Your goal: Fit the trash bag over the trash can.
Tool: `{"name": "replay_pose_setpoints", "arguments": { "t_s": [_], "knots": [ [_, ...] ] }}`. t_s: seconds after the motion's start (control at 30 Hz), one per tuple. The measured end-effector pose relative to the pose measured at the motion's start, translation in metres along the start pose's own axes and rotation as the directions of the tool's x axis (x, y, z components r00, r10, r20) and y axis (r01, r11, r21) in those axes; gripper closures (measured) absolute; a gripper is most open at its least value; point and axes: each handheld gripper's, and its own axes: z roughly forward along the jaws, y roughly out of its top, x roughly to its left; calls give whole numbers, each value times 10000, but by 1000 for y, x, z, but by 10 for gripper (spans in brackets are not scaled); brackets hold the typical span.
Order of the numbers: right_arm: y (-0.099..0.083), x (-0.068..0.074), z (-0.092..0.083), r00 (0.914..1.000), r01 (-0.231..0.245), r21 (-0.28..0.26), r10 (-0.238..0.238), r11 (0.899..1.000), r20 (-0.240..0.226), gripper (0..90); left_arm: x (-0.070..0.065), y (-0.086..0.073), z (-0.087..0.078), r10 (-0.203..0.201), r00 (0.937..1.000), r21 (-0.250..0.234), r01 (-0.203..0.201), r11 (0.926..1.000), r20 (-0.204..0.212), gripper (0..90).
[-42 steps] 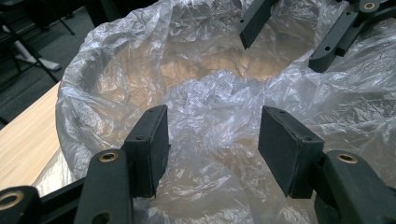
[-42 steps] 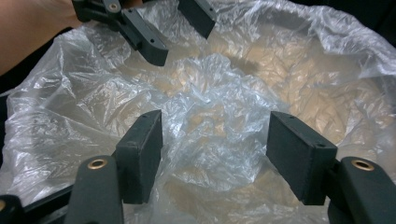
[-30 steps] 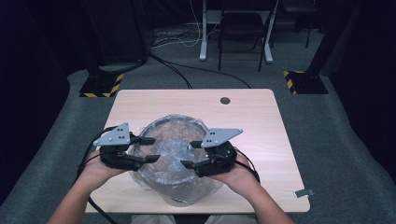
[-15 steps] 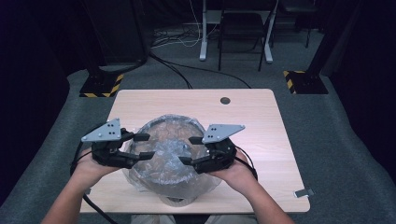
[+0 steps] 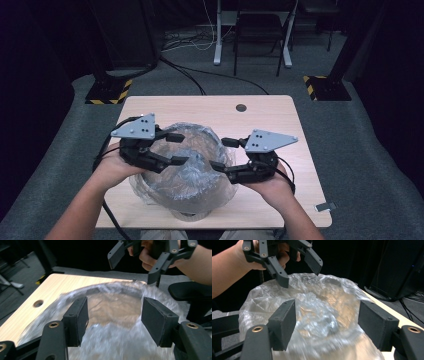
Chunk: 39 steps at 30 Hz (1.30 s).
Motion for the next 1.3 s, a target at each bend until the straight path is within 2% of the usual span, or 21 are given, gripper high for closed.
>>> {"name": "replay_pose_setpoints", "arguments": {
  "t_s": [0.2, 0.33, 0.4, 0.63, 0.8, 0.83, 0.87, 0.93, 1.1, 1.3],
  "knots": [
    [-14, -7, -14, 9991, -306, 117, 302, 9995, 312, 303, 1, 7, 21, 369, 9969, 507, -405, 9979, 694, 330],
    [-21, -10, -17, 9981, -539, 137, 534, 9985, 318, 304, 0, 7, 35, 638, 9937, 1201, -747, 9900, 920, 325],
    [-24, -9, -17, 9981, -573, 200, 569, 9982, 225, 309, 0, 5, 40, 744, 9924, 1470, -883, 9852, 978, 326],
    [-34, -3, -14, 9993, -352, 533, 359, 9980, -125, 361, 3, 3, 51, 583, 9929, 1845, -767, 9798, 1033, 331],
    [-41, -2, -8, 9973, -365, 877, 419, 9955, -599, 382, 3, 1, 59, 600, 9893, 2248, -891, 9703, 1329, 331],
    [-42, -1, -7, 9968, -333, 956, 401, 9949, -697, 380, 3, 1, 59, 600, 9893, 2248, -891, 9703, 1329, 331],
    [-44, -1, -5, 9962, -321, 1029, 402, 9942, -776, 379, 2, 1, 63, 608, 9882, 2459, -943, 9647, 1404, 331],
    [-46, 0, -2, 9956, -309, 1158, 408, 9928, -841, 385, 2, 0, 66, 627, 9876, 2664, -997, 9587, 1439, 332],
    [-52, -2, 3, 9947, -415, 1383, 539, 9895, -871, 478, 1, -3, 72, 650, 9875, 3030, -1065, 9470, 1439, 340],
    [-56, -2, 4, 9944, -309, 1473, 453, 9886, -956, 725, 1, -5, 77, 649, 9871, 3402, -1118, 9337, 1463, 347]
  ]
}}
